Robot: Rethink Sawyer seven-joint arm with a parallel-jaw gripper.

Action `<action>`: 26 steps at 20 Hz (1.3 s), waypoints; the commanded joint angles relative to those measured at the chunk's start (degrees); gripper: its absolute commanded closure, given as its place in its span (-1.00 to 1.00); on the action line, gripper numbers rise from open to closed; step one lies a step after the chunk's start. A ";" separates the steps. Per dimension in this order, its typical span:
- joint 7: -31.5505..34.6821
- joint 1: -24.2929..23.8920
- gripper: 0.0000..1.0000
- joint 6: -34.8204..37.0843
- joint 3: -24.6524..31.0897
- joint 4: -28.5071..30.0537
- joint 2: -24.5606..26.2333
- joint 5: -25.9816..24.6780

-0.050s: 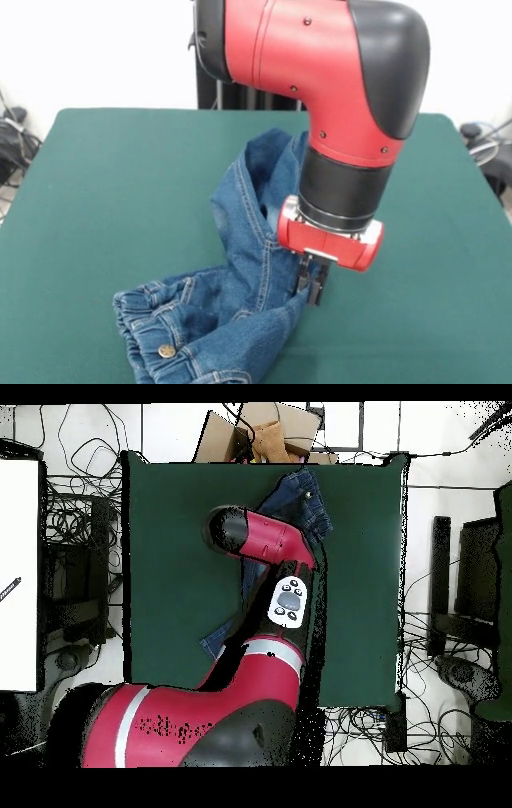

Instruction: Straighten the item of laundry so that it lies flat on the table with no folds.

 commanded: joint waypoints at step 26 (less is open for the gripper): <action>24.51 10.50 1.00 5.91 -5.27 -7.91 7.80 10.81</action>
